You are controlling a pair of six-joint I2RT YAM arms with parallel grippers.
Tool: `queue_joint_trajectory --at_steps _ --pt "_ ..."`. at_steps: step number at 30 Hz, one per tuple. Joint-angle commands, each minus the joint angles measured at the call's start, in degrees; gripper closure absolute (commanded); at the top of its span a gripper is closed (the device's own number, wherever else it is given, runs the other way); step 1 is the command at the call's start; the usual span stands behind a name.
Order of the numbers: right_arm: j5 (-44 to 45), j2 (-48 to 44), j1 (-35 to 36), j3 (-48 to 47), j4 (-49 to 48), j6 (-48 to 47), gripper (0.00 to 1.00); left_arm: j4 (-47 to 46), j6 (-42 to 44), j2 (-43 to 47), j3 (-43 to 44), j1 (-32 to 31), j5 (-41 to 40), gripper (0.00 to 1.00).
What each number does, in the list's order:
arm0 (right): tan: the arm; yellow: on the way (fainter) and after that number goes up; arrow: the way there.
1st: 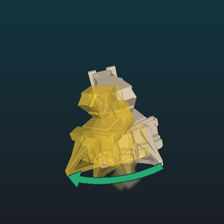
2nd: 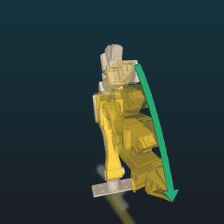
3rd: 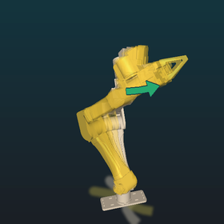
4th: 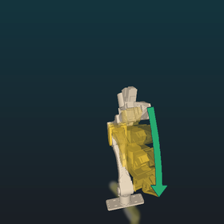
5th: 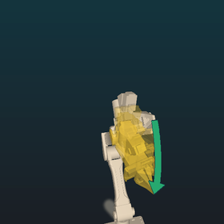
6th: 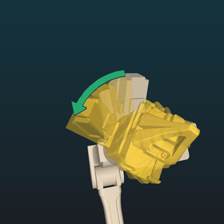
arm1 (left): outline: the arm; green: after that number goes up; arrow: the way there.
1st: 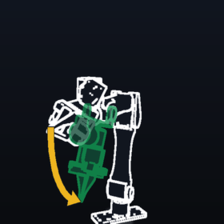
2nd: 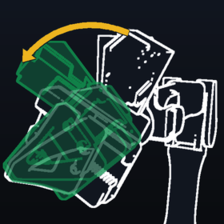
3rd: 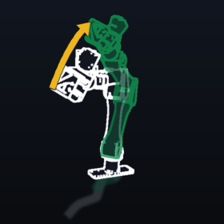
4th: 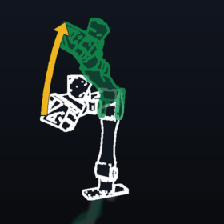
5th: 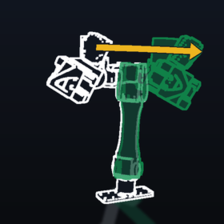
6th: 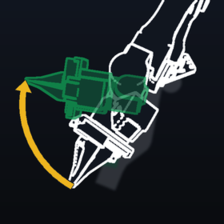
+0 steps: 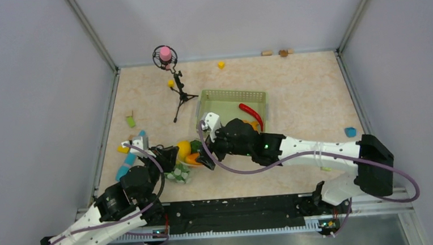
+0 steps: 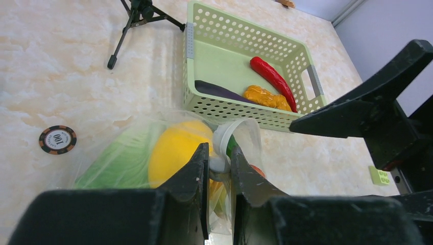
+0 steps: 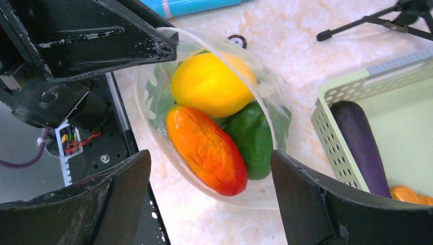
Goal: Place the food in the zip-top bag and seal the zipper
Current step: Place the fake fruit in the zipper food storage bag, then adjust the zipper food storage bag at the center of the board.
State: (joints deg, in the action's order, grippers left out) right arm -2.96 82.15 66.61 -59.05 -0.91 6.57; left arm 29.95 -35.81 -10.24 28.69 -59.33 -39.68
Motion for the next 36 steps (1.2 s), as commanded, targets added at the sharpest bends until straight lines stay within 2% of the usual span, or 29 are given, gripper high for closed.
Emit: queue_joint_trajectory --at_steps 1,4,7,10,12,16,21,36 --pt "7.76 -5.45 -0.11 4.18 -3.32 4.02 0.14 -4.46 -0.31 0.62 0.67 0.18 -0.74 1.00" --pt "16.57 -6.43 -0.22 7.10 -2.35 9.29 0.15 -4.44 -0.31 0.57 0.67 0.10 -0.66 1.00" --pt "22.95 -6.35 -1.57 9.37 -0.11 19.71 0.15 -4.45 -0.34 0.59 0.67 0.11 -0.70 1.00" --pt "20.17 -5.81 -4.46 11.88 -0.13 31.00 0.15 -4.51 -0.38 0.60 0.56 0.13 -0.66 1.00" --pt "16.17 -5.11 -6.06 14.28 -3.20 36.14 0.15 -4.55 -0.39 0.65 0.62 0.14 -0.49 1.00" --pt "15.80 -3.39 -6.62 18.67 -10.06 44.77 0.17 -4.72 -0.37 0.60 0.59 0.18 -0.12 1.00" --pt "14.70 -1.23 -6.62 21.33 -18.18 47.53 0.22 -4.77 -0.40 0.60 0.49 0.13 -0.16 1.00" --pt "11.81 4.88 -6.58 20.85 -19.69 47.46 0.36 -4.86 -0.55 0.64 0.58 0.17 0.18 1.00"
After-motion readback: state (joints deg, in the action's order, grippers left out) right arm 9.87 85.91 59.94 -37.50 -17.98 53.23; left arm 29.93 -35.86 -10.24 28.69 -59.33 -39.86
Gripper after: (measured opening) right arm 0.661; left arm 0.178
